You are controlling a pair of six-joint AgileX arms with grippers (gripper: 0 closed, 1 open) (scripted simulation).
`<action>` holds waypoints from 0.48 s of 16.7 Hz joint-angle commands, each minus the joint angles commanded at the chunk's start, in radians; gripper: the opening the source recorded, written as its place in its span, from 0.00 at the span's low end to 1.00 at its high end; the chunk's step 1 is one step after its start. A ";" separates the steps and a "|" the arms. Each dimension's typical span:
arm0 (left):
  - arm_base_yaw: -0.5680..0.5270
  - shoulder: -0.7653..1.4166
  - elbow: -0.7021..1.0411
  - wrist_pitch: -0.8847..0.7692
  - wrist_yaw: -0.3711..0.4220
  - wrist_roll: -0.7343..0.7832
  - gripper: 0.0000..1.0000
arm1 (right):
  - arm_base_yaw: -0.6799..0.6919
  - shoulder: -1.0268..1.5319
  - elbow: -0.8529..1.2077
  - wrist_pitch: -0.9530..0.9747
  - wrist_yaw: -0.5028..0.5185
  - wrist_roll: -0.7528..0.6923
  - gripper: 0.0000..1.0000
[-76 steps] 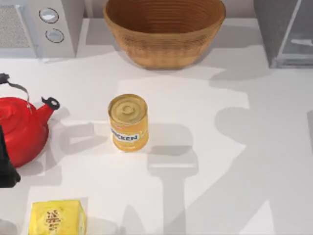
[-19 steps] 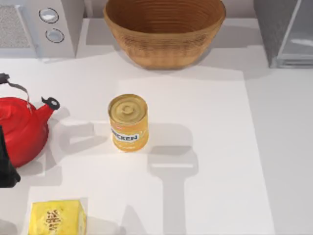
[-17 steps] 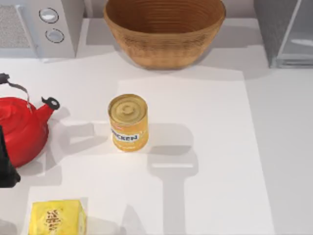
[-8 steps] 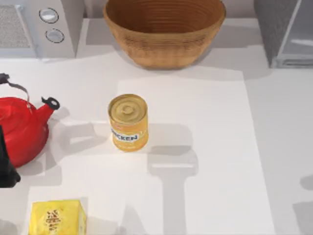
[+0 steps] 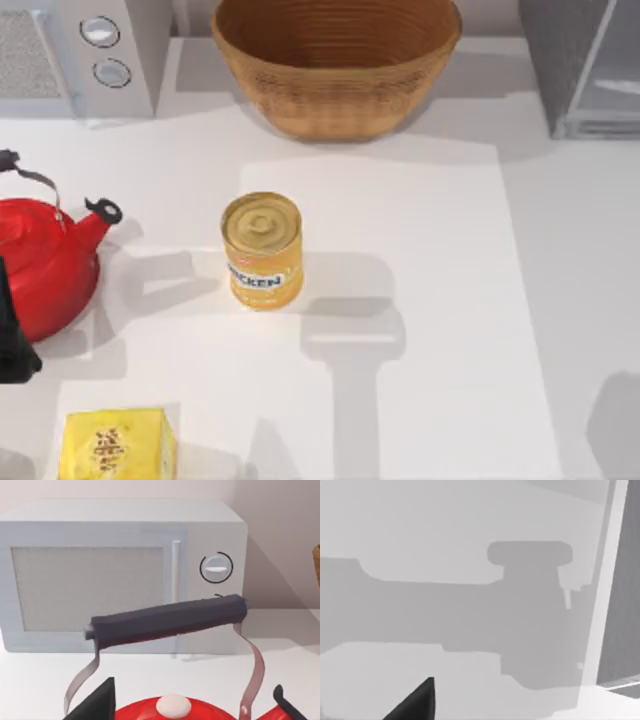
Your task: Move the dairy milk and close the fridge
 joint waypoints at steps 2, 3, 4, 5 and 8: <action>0.000 0.000 0.000 0.000 0.000 0.000 1.00 | -0.175 0.200 0.055 -0.012 -0.073 -0.179 1.00; 0.000 0.000 0.000 0.000 0.000 0.000 1.00 | -0.251 0.287 0.079 -0.019 -0.104 -0.252 1.00; 0.000 0.000 0.000 0.000 0.000 0.000 1.00 | -0.319 0.363 0.101 -0.025 -0.133 -0.316 1.00; 0.000 0.000 0.000 0.000 0.000 0.000 1.00 | -0.375 0.428 0.119 -0.031 -0.157 -0.369 1.00; 0.000 0.000 0.000 0.000 0.000 0.000 1.00 | -0.484 0.563 0.161 -0.045 -0.208 -0.468 1.00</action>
